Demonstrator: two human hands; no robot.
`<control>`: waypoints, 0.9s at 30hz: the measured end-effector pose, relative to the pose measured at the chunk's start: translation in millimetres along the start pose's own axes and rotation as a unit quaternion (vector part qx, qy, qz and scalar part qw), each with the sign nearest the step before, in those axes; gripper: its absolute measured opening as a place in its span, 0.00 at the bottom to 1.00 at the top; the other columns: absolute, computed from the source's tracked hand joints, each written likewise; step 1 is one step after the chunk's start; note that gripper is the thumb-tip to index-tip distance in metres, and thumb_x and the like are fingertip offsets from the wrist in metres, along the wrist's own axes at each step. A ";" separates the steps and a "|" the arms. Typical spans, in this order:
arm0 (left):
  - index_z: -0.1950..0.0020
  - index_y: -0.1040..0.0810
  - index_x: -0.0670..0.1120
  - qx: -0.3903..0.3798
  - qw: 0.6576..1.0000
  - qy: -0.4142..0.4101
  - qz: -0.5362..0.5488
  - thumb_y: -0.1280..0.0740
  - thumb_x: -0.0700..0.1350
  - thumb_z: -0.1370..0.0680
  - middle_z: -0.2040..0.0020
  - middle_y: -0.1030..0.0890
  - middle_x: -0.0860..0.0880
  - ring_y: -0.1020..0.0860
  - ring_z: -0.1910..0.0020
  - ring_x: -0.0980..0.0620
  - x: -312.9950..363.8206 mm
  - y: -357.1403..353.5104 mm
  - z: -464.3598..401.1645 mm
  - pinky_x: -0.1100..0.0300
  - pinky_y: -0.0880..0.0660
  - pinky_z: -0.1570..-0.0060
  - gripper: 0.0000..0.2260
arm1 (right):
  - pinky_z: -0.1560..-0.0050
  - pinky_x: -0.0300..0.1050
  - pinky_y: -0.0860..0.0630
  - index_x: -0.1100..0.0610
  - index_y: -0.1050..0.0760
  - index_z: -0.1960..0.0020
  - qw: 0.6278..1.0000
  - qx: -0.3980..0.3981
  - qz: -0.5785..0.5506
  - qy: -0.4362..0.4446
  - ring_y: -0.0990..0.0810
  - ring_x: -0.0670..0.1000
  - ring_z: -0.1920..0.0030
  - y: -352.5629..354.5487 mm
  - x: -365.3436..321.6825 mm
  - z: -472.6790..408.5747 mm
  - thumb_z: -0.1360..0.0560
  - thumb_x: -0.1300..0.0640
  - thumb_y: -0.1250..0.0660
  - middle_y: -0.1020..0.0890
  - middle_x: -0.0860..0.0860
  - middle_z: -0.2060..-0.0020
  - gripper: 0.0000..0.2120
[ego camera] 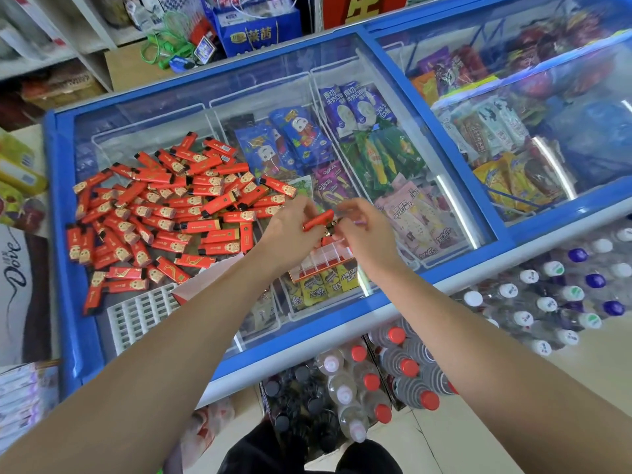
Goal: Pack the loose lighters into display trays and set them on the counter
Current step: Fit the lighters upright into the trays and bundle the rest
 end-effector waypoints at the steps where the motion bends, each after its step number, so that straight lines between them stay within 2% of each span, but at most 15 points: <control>1: 0.48 0.26 0.45 0.003 1.000 -0.008 0.017 0.33 0.38 0.20 0.56 0.18 0.48 0.16 0.61 0.46 3.1 1.2 -0.7 0.50 0.18 0.58 0.04 | 0.61 0.50 0.20 0.57 0.21 0.43 0.997 -0.010 -0.063 -0.038 0.17 0.52 0.59 -1.8 0.0 -1.4 0.21 0.65 0.37 0.17 0.62 0.49 0.10; 3: 0.48 0.23 0.45 0.012 0.999 -0.014 0.043 0.31 0.38 0.21 0.55 0.19 0.50 0.16 0.61 0.46 7.6 4.2 -2.0 0.53 0.18 0.58 0.04 | 0.58 0.47 0.19 0.61 0.22 0.41 0.987 -0.036 -0.134 -0.085 0.17 0.54 0.58 -3.8 -1.6 -3.0 0.21 0.66 0.37 0.17 0.65 0.48 0.10; 6: 0.49 0.20 0.49 0.022 0.999 -0.027 0.039 0.28 0.41 0.22 0.55 0.17 0.52 0.17 0.60 0.50 11.3 8.5 -2.9 0.57 0.20 0.60 0.04 | 0.51 0.51 0.19 0.64 0.23 0.39 0.974 -0.061 -0.181 -0.121 0.17 0.55 0.55 -2.2 0.5 -1.0 0.23 0.67 0.32 0.18 0.62 0.51 0.12; 8: 0.50 0.20 0.50 0.032 0.998 -0.033 0.041 0.27 0.42 0.23 0.56 0.17 0.52 0.19 0.63 0.52 12.9 10.7 -1.8 0.59 0.23 0.63 0.05 | 0.50 0.51 0.20 0.64 0.21 0.42 0.980 -0.069 -0.150 -0.110 0.18 0.54 0.56 0.9 0.6 0.7 0.24 0.66 0.30 0.18 0.60 0.54 0.11; 10: 0.50 0.21 0.50 0.047 0.997 -0.034 0.041 0.27 0.43 0.24 0.57 0.18 0.49 0.22 0.65 0.54 13.4 13.5 -0.9 0.60 0.25 0.65 0.06 | 0.53 0.46 0.20 0.63 0.19 0.45 0.989 -0.070 -0.095 -0.087 0.18 0.52 0.57 3.6 -0.8 1.6 0.24 0.65 0.29 0.19 0.62 0.54 0.08; 13: 0.49 0.23 0.51 0.056 0.996 -0.032 0.056 0.27 0.43 0.23 0.55 0.16 0.49 0.18 0.59 0.49 12.6 14.8 -0.7 0.53 0.20 0.57 0.07 | 0.52 0.47 0.19 0.62 0.19 0.47 0.994 -0.063 -0.062 -0.070 0.17 0.50 0.57 7.4 -3.2 4.6 0.24 0.65 0.29 0.17 0.65 0.50 0.07; 16: 0.49 0.26 0.51 0.059 0.994 -0.018 0.091 0.29 0.43 0.21 0.56 0.15 0.48 0.15 0.56 0.46 10.4 13.5 -0.8 0.45 0.19 0.50 0.06 | 0.53 0.48 0.20 0.64 0.20 0.50 0.994 -0.064 -0.065 -0.066 0.19 0.52 0.59 9.9 -6.0 8.5 0.26 0.68 0.29 0.19 0.68 0.52 0.06; 19: 0.46 0.25 0.48 0.062 0.991 -0.001 0.118 0.30 0.47 0.19 0.55 0.14 0.47 0.15 0.57 0.52 8.5 11.1 -1.6 0.48 0.18 0.47 0.07 | 0.59 0.44 0.21 0.68 0.23 0.51 0.996 -0.057 -0.050 -0.052 0.21 0.54 0.62 10.2 -9.7 12.9 0.28 0.71 0.28 0.19 0.69 0.54 0.07; 22: 0.46 0.23 0.52 0.074 0.991 0.003 0.115 0.29 0.48 0.20 0.54 0.15 0.48 0.15 0.56 0.51 5.6 10.0 -1.5 0.49 0.18 0.48 0.05 | 0.62 0.40 0.24 0.68 0.23 0.53 0.997 -0.055 -0.026 -0.045 0.22 0.51 0.63 9.0 -12.4 17.7 0.30 0.72 0.28 0.19 0.67 0.56 0.08; 25: 0.45 0.20 0.59 0.068 0.993 -0.006 0.099 0.28 0.48 0.21 0.52 0.17 0.50 0.17 0.51 0.50 5.2 11.1 -1.3 0.54 0.21 0.52 0.08 | 0.52 0.49 0.22 0.64 0.22 0.54 0.997 -0.066 -0.009 -0.045 0.21 0.52 0.60 8.4 -9.3 18.1 0.29 0.68 0.27 0.17 0.65 0.55 0.06; 27: 0.39 0.19 0.57 0.055 0.995 -0.017 0.075 0.29 0.45 0.21 0.48 0.18 0.52 0.17 0.50 0.54 7.2 10.7 -0.8 0.63 0.23 0.54 0.12 | 0.44 0.56 0.20 0.64 0.21 0.53 0.997 -0.063 -0.029 -0.045 0.18 0.57 0.56 10.5 -7.4 15.8 0.26 0.65 0.29 0.17 0.64 0.54 0.03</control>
Point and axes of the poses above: each hand's wrist, its own z-axis away from the middle knuckle, its own y-axis out of the back of the hand, x = y × z, the point moved 8 cm from there along -z, towards the middle knuckle
